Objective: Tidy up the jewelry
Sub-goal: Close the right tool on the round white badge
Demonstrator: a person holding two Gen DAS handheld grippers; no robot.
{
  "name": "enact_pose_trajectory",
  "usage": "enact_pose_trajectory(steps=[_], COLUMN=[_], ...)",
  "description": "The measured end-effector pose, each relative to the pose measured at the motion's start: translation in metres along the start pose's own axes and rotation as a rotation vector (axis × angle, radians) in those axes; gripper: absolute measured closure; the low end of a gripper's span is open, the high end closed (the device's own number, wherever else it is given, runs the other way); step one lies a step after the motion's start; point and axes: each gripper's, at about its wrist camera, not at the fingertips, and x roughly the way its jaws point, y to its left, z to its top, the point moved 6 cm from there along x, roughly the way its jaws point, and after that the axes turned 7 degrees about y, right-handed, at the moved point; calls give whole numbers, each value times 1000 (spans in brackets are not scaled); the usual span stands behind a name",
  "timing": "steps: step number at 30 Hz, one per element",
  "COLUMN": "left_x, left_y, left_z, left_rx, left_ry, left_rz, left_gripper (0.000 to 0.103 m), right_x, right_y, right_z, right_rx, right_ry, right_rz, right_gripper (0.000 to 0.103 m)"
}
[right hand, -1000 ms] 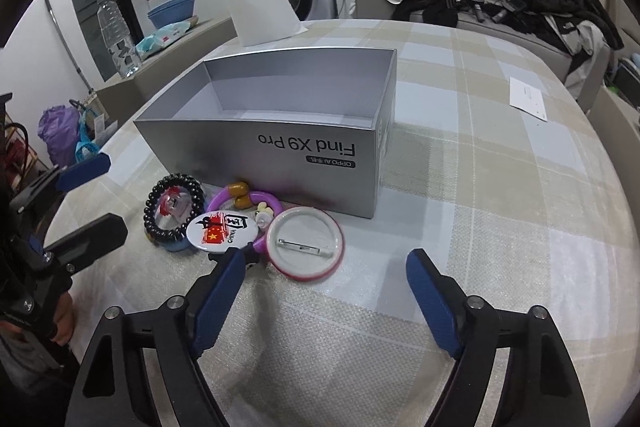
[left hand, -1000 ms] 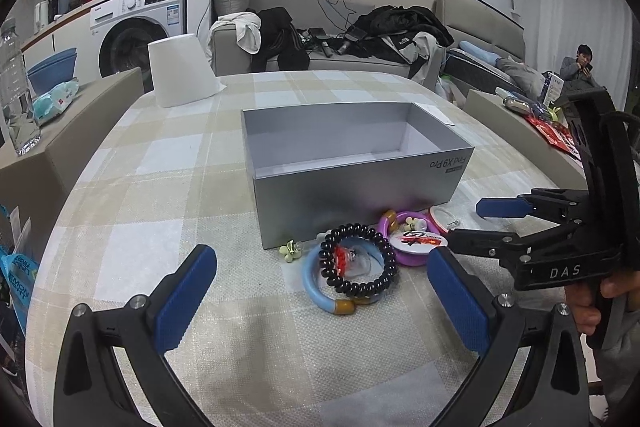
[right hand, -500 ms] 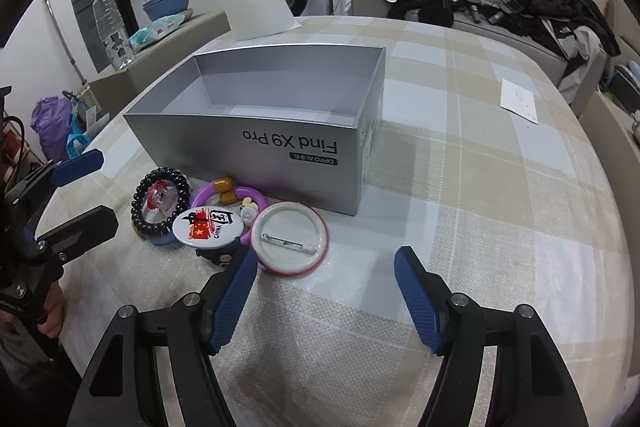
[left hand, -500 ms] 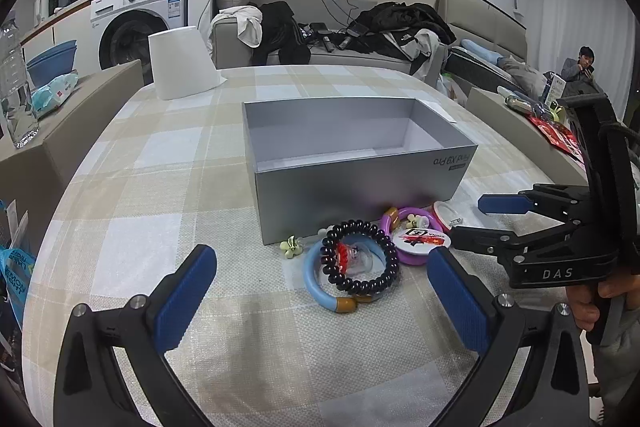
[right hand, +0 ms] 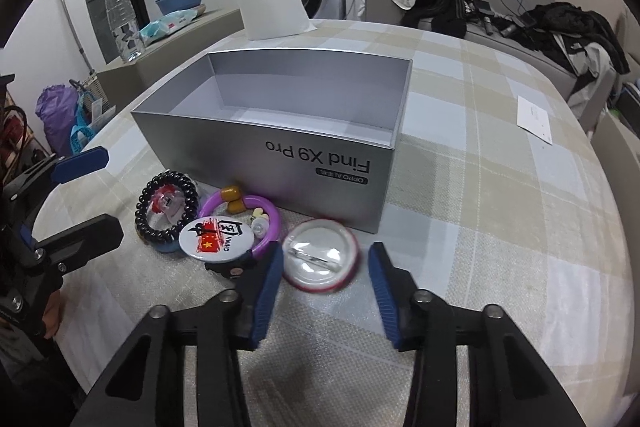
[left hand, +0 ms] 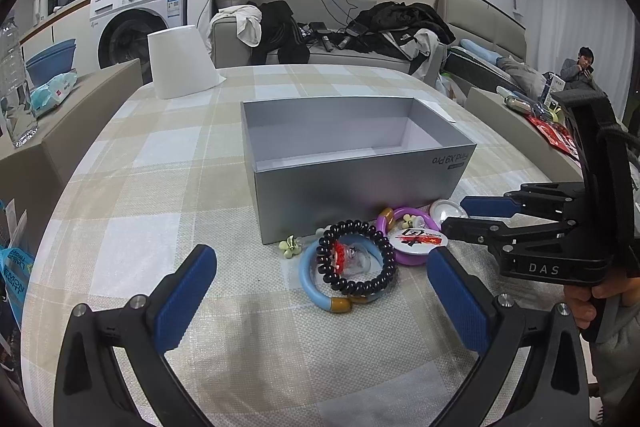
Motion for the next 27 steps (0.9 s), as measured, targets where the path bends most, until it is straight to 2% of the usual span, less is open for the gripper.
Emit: enact_pose_trajectory(steps=[8,10,12,17,22,23,27], left_x=[0,0,1,1,1,1,2], left_y=[0,0,0,0,0,0,-1], left_z=[0,0,0,0,-1,-1,-1], left_rx=[-1,-1,-2,-1,-1,0,6], left_ry=[2,3,5,6,10,11,16], left_rz=[0,-1,0,-2,-5,-5,-1], left_gripper=[1,1,1,1,1,1,1], right_x=[-8,-8,-6,-3,1,1,-1], right_y=[-4,-4,-3,4,6,5,4], right_z=[-7,-7,-7,-7,-2,-2,-5], right_rx=[-11,-12,-20,-56,-55,-52,-52], right_ry=[2,3,9,18,11,8,8], right_rz=[-19,-19,-20,-38,-30,-27,-28], right_gripper=[73,72,65,57,57,63,63])
